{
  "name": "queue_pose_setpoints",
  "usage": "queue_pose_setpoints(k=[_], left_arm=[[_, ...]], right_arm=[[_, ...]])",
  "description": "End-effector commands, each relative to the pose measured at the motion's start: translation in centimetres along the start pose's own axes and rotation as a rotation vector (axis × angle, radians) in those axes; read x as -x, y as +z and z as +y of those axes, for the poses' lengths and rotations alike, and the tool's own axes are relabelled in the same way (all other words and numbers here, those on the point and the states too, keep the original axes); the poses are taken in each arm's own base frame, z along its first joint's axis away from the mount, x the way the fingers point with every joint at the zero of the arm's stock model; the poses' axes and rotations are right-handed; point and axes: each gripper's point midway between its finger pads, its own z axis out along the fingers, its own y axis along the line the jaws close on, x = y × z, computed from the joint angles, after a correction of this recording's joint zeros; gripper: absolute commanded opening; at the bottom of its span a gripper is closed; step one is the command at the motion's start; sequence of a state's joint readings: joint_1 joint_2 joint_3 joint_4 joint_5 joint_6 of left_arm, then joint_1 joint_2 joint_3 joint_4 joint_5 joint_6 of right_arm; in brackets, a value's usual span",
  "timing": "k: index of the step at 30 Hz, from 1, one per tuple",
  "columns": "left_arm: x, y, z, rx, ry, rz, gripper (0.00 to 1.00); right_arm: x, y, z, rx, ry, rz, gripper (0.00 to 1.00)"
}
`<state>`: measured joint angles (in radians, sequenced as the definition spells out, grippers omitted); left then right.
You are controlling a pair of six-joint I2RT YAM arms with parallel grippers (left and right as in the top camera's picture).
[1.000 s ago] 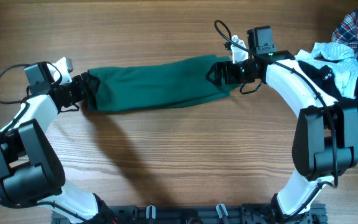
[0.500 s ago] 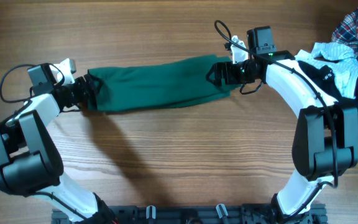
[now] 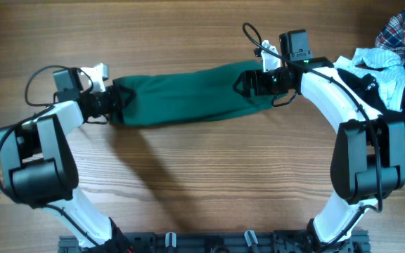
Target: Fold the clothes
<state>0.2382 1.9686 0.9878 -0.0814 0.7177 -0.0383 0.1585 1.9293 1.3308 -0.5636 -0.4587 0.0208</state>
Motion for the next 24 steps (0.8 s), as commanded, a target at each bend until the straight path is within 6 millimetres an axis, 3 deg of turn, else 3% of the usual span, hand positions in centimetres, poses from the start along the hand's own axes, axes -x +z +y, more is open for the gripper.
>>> queue_pose_setpoints(k=[1,3,9,10,12,21,24], left_arm=[[-1.9,0.9,0.0,-0.035,-0.030,0.050,0.10],[-1.9,0.8,0.2,-0.033,-0.032,0.048,0.04],[-0.8,0.1,1.1,-0.022,-0.071,0.012,0.04],[0.6,-0.9,1.2,-0.023,-0.093,-0.014,0.04],[1.5,-1.5,1.0,-0.020,-0.089,-0.029,0.04],[5.6,-5.1,-1.5,-0.007,-0.020,-0.117,0.04],[6.4,-6.3,-2.6,-0.005,0.003,-0.145,0.04]], right_arm=[[0.3,0.1,-0.4,-0.015,-0.013,-0.004,0.99],[0.3,0.1,-0.4,-0.015,-0.013,-0.004,0.99],[0.4,0.1,-0.4,-0.015,-0.014,-0.009,0.97],[0.8,-0.1,-0.3,-0.014,0.028,-0.022,0.96],[1.3,-0.3,-0.2,-0.013,0.044,-0.033,0.96],[1.7,-0.8,-0.1,-0.014,0.046,-0.042,0.95],[1.7,-0.9,-0.1,-0.013,0.059,-0.043,0.82]])
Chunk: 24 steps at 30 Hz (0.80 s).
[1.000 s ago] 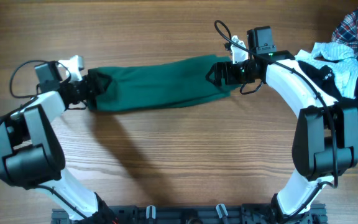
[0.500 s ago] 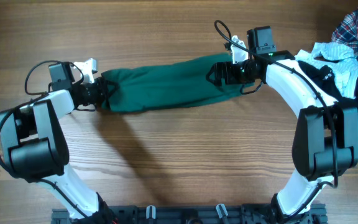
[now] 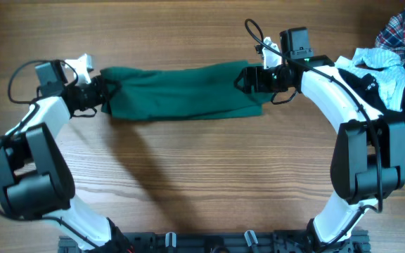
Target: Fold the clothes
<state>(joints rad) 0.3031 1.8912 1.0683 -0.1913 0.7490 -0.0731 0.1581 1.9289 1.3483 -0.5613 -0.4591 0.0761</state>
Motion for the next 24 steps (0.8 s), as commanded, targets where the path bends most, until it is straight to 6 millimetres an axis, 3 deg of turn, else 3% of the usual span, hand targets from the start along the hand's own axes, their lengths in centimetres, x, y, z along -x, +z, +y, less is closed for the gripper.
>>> queue_pose_setpoints(k=[1,5,12,17,21,24], left_arm=[[2.7,-2.5,-2.1,0.009,0.051,-0.077,0.04],[3.0,-3.9,-1.1,0.137,0.043,-0.096,0.04],[3.0,-5.5,0.7,0.293,0.030,-0.108,0.04],[3.2,-6.3,1.6,0.394,0.013,-0.092,0.04],[3.8,-6.2,-0.3,0.384,0.037,-0.074,0.04],[4.4,-5.1,-3.0,0.350,0.094,-0.068,0.04]], right_arm=[[1.1,-0.5,-0.1,-0.014,0.026,-0.029,0.78],[1.6,-0.6,-0.1,-0.010,0.042,-0.048,0.71],[2.1,-1.2,-0.1,-0.011,0.043,-0.071,0.72],[2.4,-2.0,-1.1,-0.019,0.067,-0.086,0.72],[2.4,-2.2,-1.3,-0.002,0.077,-0.087,0.72],[2.3,-2.2,-1.3,-0.002,0.079,-0.083,0.72]])
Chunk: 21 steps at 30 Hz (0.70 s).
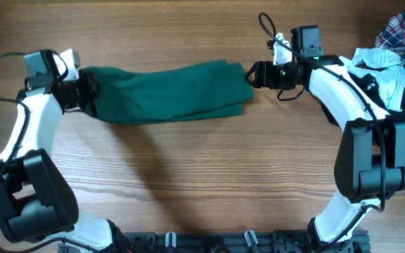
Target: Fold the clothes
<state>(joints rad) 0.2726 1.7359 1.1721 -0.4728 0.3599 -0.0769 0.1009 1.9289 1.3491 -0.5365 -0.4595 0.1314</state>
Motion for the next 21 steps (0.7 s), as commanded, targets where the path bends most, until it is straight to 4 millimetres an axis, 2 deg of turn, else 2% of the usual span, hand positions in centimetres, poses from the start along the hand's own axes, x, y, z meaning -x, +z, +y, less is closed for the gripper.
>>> queue_pose_setpoints(k=[1,7,15,18,19,21], left_arm=[[2.4,-1.2,-4.7,-0.038,0.096,-0.063,0.04],[1.0,-0.1,-11.9,-0.133,0.236,-0.051,0.04],[-1.2,0.6,-18.1,-0.206,0.329,-0.052,0.04],[-1.0,0.7,-18.6,-0.186,0.331,-0.077,0.04],[-0.8,0.7,-18.6,-0.185,0.330,-0.081,0.04],[-0.4,0.6,-18.1,-0.179,0.317,-0.089,0.04]], right_arm=[[1.1,-1.1,1.1,0.019,-0.010,-0.031,0.72],[0.6,-1.1,1.1,0.023,-0.002,-0.014,0.72],[0.1,-0.9,1.2,0.023,-0.006,0.005,0.72],[-0.1,-0.8,1.3,0.023,-0.007,0.012,0.70],[-0.1,-0.8,1.4,0.024,-0.009,0.014,0.60],[-0.2,-0.7,1.5,0.025,-0.011,0.017,0.28]])
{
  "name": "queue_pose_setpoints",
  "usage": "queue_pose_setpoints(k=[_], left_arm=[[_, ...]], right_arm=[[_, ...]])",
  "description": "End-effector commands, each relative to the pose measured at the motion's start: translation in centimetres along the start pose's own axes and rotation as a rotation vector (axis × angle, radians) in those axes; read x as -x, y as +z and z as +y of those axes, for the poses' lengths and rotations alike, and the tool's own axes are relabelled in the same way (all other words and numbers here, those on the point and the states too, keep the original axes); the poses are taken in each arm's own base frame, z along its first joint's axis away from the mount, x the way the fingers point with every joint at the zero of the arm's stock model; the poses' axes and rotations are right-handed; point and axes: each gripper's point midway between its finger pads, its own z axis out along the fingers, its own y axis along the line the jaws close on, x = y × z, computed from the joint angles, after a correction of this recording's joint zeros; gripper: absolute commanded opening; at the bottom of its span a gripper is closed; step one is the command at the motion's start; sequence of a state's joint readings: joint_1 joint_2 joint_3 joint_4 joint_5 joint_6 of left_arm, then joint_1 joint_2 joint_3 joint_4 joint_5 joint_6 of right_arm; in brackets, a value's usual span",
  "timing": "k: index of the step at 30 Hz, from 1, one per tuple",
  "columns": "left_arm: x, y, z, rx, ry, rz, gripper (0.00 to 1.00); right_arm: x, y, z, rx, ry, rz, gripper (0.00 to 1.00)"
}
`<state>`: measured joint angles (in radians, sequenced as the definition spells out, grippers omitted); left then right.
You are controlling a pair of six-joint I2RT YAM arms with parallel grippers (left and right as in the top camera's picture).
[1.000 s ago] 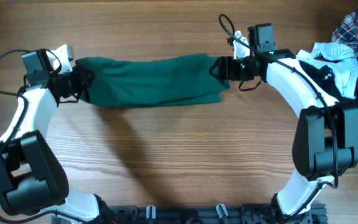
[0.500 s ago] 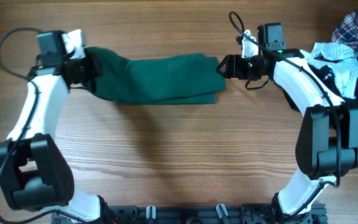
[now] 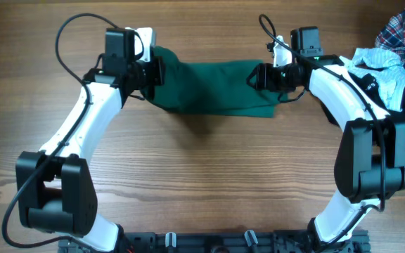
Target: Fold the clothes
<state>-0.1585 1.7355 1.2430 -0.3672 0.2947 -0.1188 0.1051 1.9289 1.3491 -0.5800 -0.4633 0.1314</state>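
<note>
A dark green cloth (image 3: pixel 213 88) lies as a short wide band at the far middle of the wooden table (image 3: pixel 209 176). My left gripper (image 3: pixel 157 72) is at the cloth's left end, shut on that edge, which bunches up against the fingers. My right gripper (image 3: pixel 256 76) sits over the cloth's right end, with fabric reaching past it to the lower right. Whether its fingers pinch the cloth cannot be told from overhead.
A heap of other clothes sits at the right edge: a plaid shirt, a pale blue-white shirt (image 3: pixel 377 60) and a dark garment (image 3: pixel 373 88), partly under the right arm. The arms' base rail (image 3: pixel 209 242) runs along the front edge.
My left gripper has moved far to the right with the cloth's left end. The cloth is much shorter and its right end now lies under the right gripper, which stayed put.
Both grippers were at the ends of the long green cloth. The left gripper then stood further left at each moment, with the cloth shifted left and its right edge just at the right gripper. Now the left end is carried right and the cloth is shortened.
</note>
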Motion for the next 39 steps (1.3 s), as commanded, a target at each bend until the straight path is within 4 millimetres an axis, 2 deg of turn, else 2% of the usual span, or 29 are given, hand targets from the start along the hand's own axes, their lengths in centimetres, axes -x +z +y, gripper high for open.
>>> queue_pose_setpoints(k=[1,3,4,5,13,20,24,31,35,39], left_arm=[[2.3,-1.7,1.0,0.033,-0.039,-0.070,0.04],[2.4,-1.9,1.9,0.044,-0.068,-0.074,0.04],[2.4,-2.0,2.4,0.047,-0.077,-0.073,0.04],[2.4,-2.5,3.6,0.066,-0.101,-0.074,0.04],[2.1,-5.1,8.3,0.136,-0.200,-0.070,0.04],[1.5,-5.4,9.5,0.175,-0.191,-0.053,0.04],[1.3,-6.0,10.7,0.195,-0.219,-0.050,0.04],[1.1,-8.6,12.9,0.238,-0.275,-0.068,0.04],[1.5,-9.6,13.3,0.248,-0.281,-0.092,0.04],[1.4,-9.6,13.2,0.247,-0.282,-0.086,0.04]], right_arm=[[0.7,-0.7,1.5,0.025,-0.030,-0.023,0.18],[0.7,-0.6,1.7,0.027,-0.035,-0.023,0.07],[0.7,-0.5,1.8,0.028,-0.035,-0.025,0.05],[0.6,-0.2,1.8,0.031,-0.039,-0.025,0.04],[0.5,0.7,2.2,0.039,-0.031,-0.023,0.04],[0.6,1.6,4.5,0.053,-0.068,-0.037,0.04],[0.3,2.4,4.6,0.033,-0.069,-0.030,0.04],[0.0,4.1,4.5,0.052,-0.034,-0.011,0.04],[0.0,4.6,4.5,0.067,-0.032,-0.008,0.04],[0.1,4.6,4.6,0.069,-0.037,-0.014,0.04]])
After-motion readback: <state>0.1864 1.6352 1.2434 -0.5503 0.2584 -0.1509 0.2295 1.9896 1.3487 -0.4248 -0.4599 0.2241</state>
